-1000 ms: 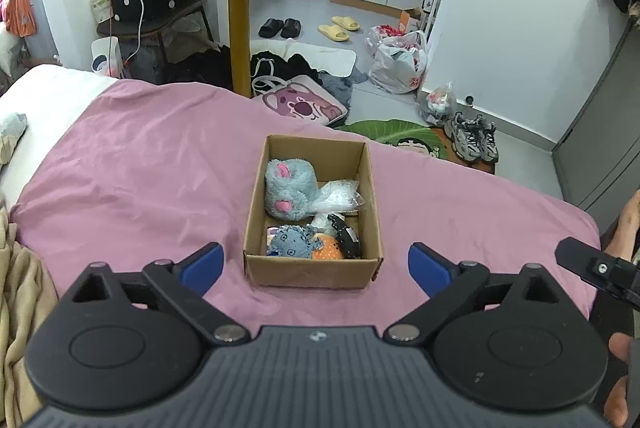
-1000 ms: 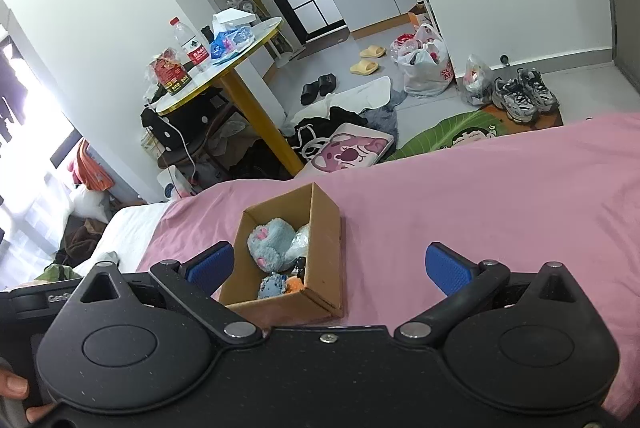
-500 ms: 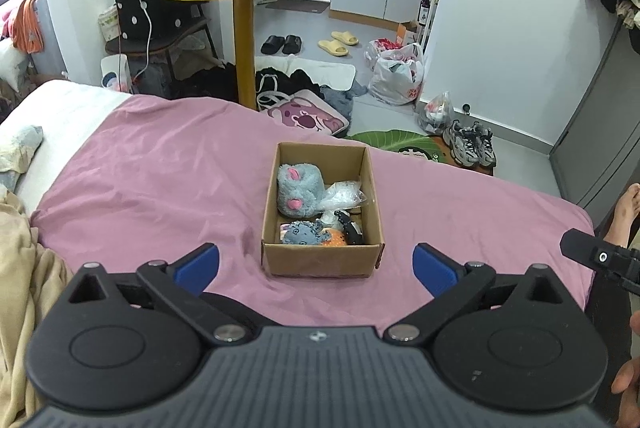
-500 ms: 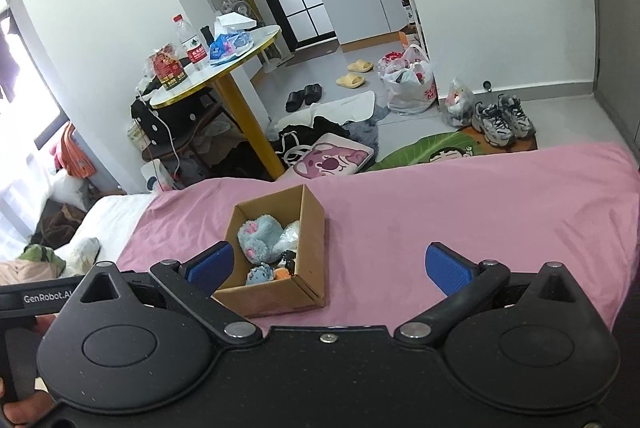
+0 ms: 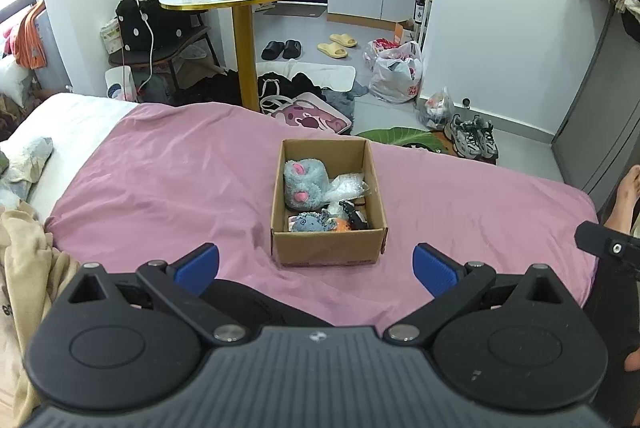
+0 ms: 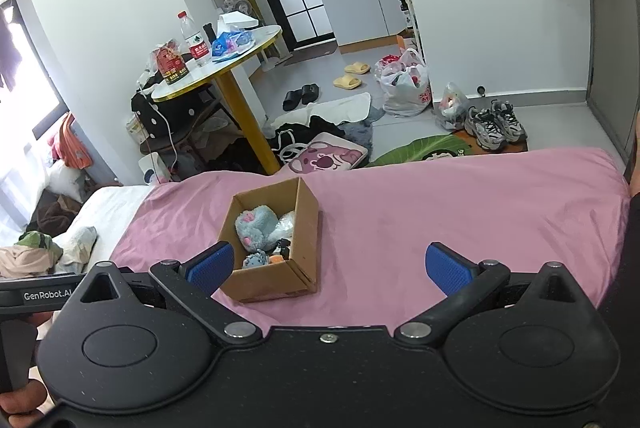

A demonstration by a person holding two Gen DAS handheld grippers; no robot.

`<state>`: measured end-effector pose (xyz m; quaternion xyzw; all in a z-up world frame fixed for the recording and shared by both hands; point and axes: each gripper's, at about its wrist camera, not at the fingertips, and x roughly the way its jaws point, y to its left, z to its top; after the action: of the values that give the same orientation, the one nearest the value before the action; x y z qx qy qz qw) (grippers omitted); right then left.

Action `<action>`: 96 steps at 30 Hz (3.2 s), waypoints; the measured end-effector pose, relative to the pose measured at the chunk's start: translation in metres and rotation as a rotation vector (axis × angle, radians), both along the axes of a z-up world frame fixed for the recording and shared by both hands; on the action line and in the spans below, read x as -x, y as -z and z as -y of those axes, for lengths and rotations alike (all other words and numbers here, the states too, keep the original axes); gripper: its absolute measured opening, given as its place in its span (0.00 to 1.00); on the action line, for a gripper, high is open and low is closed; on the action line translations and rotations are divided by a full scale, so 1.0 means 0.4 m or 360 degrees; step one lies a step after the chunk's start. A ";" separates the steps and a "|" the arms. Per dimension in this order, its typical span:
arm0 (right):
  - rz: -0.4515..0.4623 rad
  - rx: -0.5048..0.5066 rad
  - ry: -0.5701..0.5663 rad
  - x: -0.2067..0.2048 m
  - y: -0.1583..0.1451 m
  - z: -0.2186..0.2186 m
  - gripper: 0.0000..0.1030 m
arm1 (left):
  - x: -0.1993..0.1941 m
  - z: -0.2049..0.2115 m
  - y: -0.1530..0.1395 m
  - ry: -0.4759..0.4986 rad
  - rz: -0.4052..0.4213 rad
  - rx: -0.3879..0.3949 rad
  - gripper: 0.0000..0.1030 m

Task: Organize soft objects

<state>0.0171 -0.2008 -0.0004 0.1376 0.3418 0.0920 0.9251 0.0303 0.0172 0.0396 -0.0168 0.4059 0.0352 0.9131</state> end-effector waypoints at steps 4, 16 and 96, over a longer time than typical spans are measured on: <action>0.0009 0.0046 -0.0032 0.020 -0.010 -0.005 1.00 | 0.014 0.003 0.002 -0.0007 -0.0004 -0.0025 0.99; 0.0059 0.0089 -0.0110 0.045 -0.044 -0.030 1.00 | 0.035 -0.008 -0.010 -0.0020 0.0015 -0.0053 0.99; 0.0025 0.0105 -0.0123 0.061 -0.008 -0.047 1.00 | 0.049 -0.005 0.003 0.0007 -0.0032 0.0017 0.99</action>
<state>-0.0073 -0.1818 0.0027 0.0929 0.3425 0.1174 0.9275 0.0107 0.0191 0.0384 -0.0203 0.4152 0.0313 0.9090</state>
